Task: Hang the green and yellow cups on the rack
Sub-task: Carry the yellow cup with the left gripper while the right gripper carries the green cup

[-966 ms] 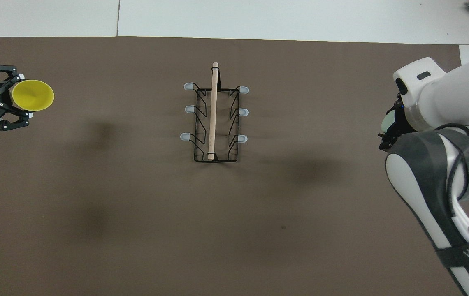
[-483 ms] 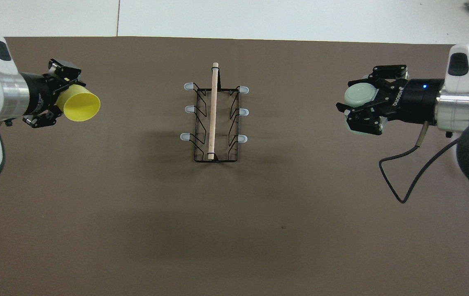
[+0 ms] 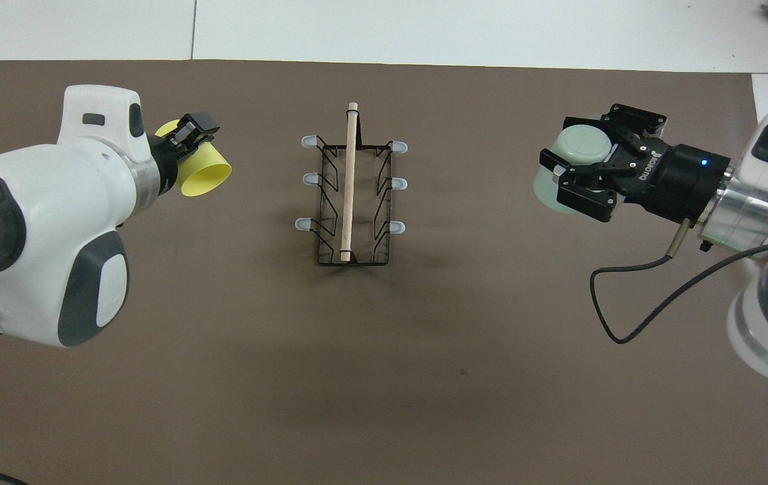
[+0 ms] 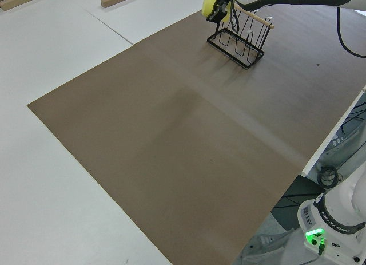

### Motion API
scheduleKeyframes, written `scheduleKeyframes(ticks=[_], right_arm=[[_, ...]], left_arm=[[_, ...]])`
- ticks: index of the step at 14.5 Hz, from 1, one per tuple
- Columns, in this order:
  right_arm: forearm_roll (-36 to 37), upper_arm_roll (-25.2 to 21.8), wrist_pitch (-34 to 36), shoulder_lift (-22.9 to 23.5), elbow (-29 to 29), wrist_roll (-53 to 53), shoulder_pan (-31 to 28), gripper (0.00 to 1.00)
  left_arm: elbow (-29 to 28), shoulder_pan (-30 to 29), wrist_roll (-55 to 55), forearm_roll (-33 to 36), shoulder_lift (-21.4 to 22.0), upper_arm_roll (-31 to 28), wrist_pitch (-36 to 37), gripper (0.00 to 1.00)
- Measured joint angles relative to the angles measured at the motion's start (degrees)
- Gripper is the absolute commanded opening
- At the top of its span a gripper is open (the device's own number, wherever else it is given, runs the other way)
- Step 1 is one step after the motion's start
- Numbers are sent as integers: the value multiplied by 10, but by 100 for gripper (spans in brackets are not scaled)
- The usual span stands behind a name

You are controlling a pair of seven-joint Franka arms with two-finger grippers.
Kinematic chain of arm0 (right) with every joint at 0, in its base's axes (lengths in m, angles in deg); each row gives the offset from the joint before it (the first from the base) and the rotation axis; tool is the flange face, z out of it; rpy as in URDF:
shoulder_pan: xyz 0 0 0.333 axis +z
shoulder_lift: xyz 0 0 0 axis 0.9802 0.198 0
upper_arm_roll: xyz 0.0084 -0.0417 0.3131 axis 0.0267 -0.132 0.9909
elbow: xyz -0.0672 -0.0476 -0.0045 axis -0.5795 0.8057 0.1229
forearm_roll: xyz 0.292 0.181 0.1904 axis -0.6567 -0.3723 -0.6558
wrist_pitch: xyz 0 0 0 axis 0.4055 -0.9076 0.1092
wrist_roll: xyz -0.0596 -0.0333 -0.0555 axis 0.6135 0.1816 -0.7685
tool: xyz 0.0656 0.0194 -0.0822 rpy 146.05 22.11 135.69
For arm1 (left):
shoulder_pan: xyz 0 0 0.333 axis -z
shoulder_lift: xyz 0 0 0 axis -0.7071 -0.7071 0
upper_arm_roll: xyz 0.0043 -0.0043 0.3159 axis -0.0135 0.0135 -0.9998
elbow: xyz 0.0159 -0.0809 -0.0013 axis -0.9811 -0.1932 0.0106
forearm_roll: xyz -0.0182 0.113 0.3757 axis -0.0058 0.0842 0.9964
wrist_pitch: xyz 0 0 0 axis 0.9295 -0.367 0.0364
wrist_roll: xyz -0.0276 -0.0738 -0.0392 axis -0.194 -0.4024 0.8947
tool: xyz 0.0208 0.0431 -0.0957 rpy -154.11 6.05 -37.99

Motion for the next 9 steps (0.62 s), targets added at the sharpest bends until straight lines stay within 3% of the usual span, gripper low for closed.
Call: scheduleKeyframes(ticks=[3, 7, 9], right_arm=[[-153, 1, -13, -7, -31, -103, 14, 0], [-405, 1, -16, 1, -96, -321, 64, 0], [-463, 2, -20, 18, -119, -394, 95, 0]], left_arm=[[-44, 0, 0, 21, 2, 25, -105, 0], [-93, 1, 0, 51, 3, 40, -200, 0], [-114, 1, 0, 52, 3, 48, -243, 0]])
